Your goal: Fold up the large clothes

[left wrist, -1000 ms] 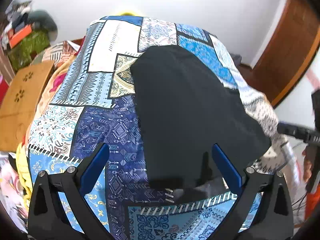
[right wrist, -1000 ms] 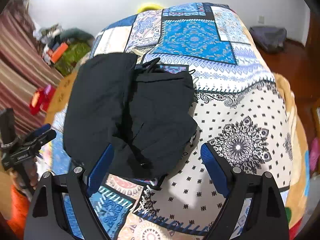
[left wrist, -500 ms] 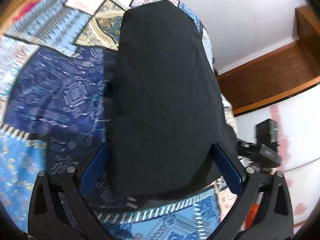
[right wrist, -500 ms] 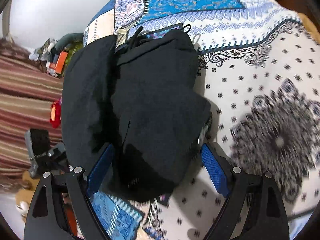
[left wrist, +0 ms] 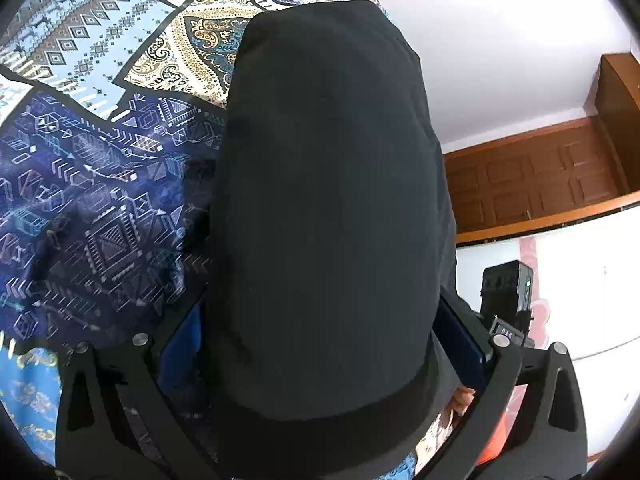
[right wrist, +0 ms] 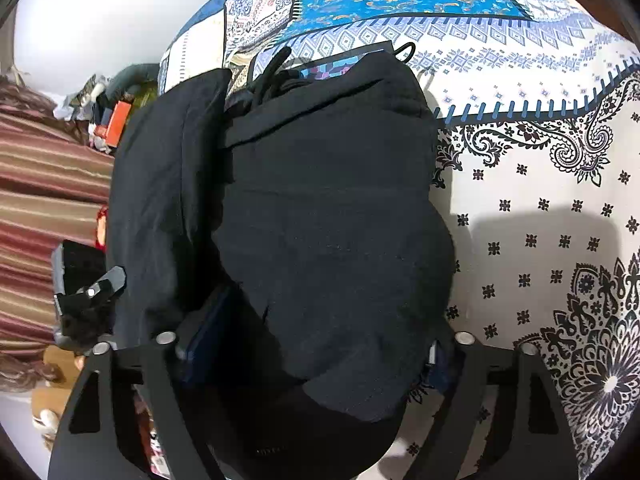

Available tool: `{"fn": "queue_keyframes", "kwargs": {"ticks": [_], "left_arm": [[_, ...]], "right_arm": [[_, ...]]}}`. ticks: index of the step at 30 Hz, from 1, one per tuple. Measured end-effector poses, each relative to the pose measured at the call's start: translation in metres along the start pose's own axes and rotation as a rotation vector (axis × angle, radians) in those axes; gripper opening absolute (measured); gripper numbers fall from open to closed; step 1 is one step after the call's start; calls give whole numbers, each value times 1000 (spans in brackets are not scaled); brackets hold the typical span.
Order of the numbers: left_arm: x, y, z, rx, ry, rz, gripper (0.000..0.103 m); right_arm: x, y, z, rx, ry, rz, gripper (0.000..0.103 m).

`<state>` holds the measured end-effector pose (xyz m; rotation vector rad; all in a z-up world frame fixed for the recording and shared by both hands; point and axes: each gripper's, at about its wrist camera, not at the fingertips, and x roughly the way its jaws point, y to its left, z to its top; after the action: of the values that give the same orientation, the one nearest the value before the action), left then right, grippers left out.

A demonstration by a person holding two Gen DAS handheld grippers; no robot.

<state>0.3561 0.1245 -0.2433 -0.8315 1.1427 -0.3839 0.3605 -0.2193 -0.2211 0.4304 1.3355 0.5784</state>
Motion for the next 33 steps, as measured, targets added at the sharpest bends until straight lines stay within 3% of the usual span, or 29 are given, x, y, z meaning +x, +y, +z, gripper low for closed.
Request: {"fn": "queue_keyframes", "kwargs": {"ticks": [2, 9, 13, 19, 24, 28, 29, 33], "left_arm": [[-3, -5, -3, 4, -19, 9, 103], [-23, -31, -18, 77, -75, 79, 83], [-53, -55, -24, 158, -127, 107, 78], [-119, -91, -22, 279, -265, 90, 74], [-167, -98, 12, 302, -370, 80, 73], [-198, -85, 31, 325, -451, 97, 73], [-201, -78, 36, 317, -461, 97, 73], [-205, -25, 67, 248, -464, 98, 73]], "right_arm": [[-2, 1, -1, 2, -6, 15, 62], [-20, 17, -8, -40, -42, 62, 29], [-29, 41, -9, -88, -66, 81, 25], [-38, 100, -2, -202, -140, 95, 24], [-34, 150, 18, -279, -190, 137, 24], [-4, 190, 39, -326, -208, 143, 24], [-4, 184, 44, -329, -203, 151, 24], [42, 208, 63, -371, -187, 111, 24]]}}
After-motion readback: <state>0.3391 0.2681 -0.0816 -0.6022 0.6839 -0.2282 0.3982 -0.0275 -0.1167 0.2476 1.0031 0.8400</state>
